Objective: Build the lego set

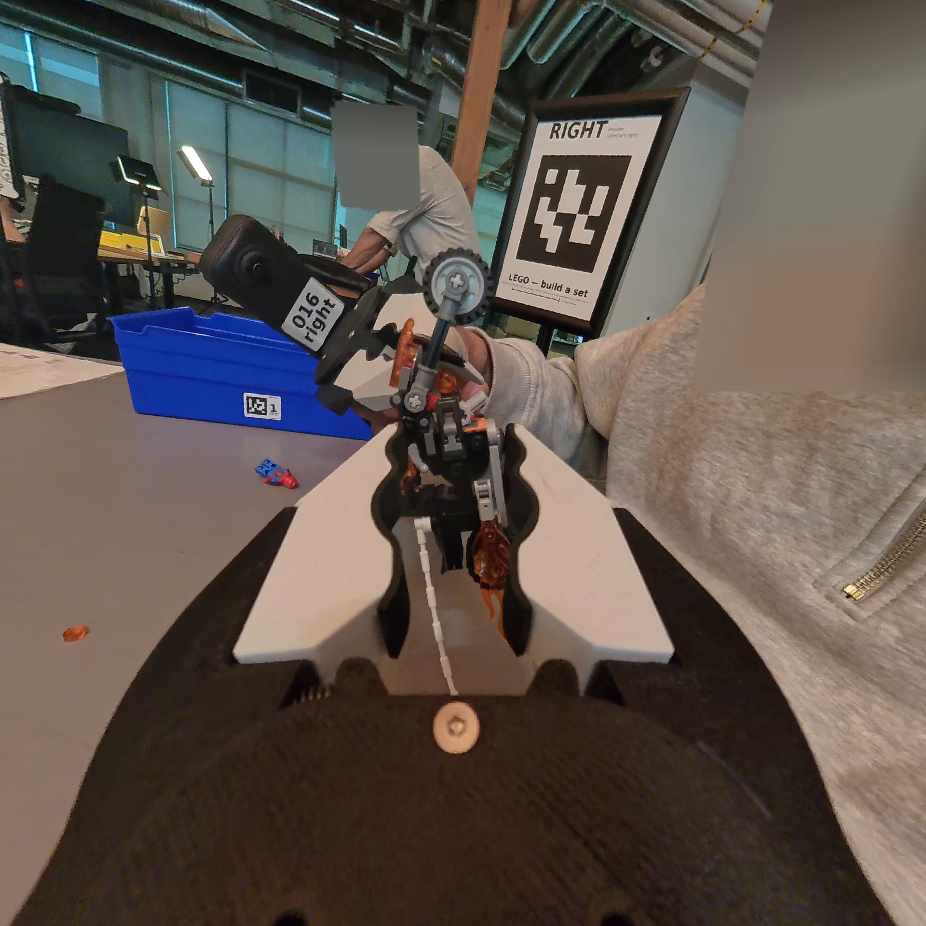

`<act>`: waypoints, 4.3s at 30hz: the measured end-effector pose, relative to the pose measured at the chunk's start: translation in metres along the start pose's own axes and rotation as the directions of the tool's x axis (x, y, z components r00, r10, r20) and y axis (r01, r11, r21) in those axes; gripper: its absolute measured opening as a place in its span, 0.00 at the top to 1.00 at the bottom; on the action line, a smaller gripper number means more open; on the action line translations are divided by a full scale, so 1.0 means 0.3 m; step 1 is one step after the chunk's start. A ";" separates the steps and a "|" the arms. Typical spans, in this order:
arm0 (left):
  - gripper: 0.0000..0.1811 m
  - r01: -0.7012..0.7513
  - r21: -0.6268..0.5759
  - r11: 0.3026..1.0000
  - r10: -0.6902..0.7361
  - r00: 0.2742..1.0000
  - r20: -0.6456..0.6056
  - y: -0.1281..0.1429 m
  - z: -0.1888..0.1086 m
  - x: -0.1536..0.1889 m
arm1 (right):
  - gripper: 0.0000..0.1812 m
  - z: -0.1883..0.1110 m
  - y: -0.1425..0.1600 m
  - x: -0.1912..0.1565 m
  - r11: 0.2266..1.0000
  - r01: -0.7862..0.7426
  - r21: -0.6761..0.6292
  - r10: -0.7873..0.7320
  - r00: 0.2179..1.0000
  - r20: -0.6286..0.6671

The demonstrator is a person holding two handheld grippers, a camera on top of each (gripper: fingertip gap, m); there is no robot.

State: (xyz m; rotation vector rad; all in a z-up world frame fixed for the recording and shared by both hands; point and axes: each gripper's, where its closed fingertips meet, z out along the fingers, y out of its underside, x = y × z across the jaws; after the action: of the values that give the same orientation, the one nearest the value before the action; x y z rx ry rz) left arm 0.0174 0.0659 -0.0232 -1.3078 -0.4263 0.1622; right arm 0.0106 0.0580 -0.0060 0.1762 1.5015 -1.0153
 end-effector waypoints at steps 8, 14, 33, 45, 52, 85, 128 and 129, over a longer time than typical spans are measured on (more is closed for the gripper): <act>0.81 -0.002 -0.019 1.000 0.003 0.999 0.035 0.011 0.001 -0.018 | 0.98 -0.012 -0.004 0.019 0.999 0.046 0.011 -0.045 0.997 -0.070; 0.81 -0.008 -0.012 1.000 0.008 0.999 0.042 0.007 -0.001 -0.020 | 0.97 -0.023 -0.012 0.018 0.996 0.082 0.029 -0.078 0.992 -0.100; 0.80 -0.105 0.175 0.979 0.028 0.918 0.395 -0.120 -0.187 -0.181 | 0.95 -0.116 0.207 0.300 0.816 0.433 -0.383 -0.576 0.553 -0.602; 0.80 -0.135 0.222 0.966 0.008 0.871 0.491 -0.149 -0.253 -0.216 | 0.93 -0.014 0.225 0.396 0.711 0.444 -0.545 -0.703 0.445 -0.554; 0.80 -0.113 0.236 0.965 -0.013 0.881 0.473 -0.148 -0.248 -0.216 | 0.94 0.078 0.282 0.468 0.620 0.409 -0.670 -0.777 0.442 -0.448; 0.81 0.028 0.199 0.980 -0.095 0.937 0.335 -0.094 -0.178 -0.200 | 0.97 0.000 -0.124 0.146 0.207 0.702 -0.681 -0.882 -0.167 -0.440; 0.80 -0.099 0.118 0.988 0.028 0.869 0.494 -0.091 -0.204 -0.229 | 0.88 -0.075 -0.159 0.131 0.516 0.734 -0.442 -0.783 0.196 -0.590; 0.80 -0.097 0.154 0.983 0.004 0.857 0.515 -0.106 -0.230 -0.240 | 0.87 -0.091 -0.146 0.161 0.551 0.707 -0.443 -0.766 0.218 -0.605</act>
State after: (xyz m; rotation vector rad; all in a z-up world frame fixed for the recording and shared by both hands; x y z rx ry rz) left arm -0.0250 -0.0299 -0.0216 -1.0905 -0.8143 0.5916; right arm -0.0488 0.0287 -0.0307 -0.2800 2.5376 -1.8104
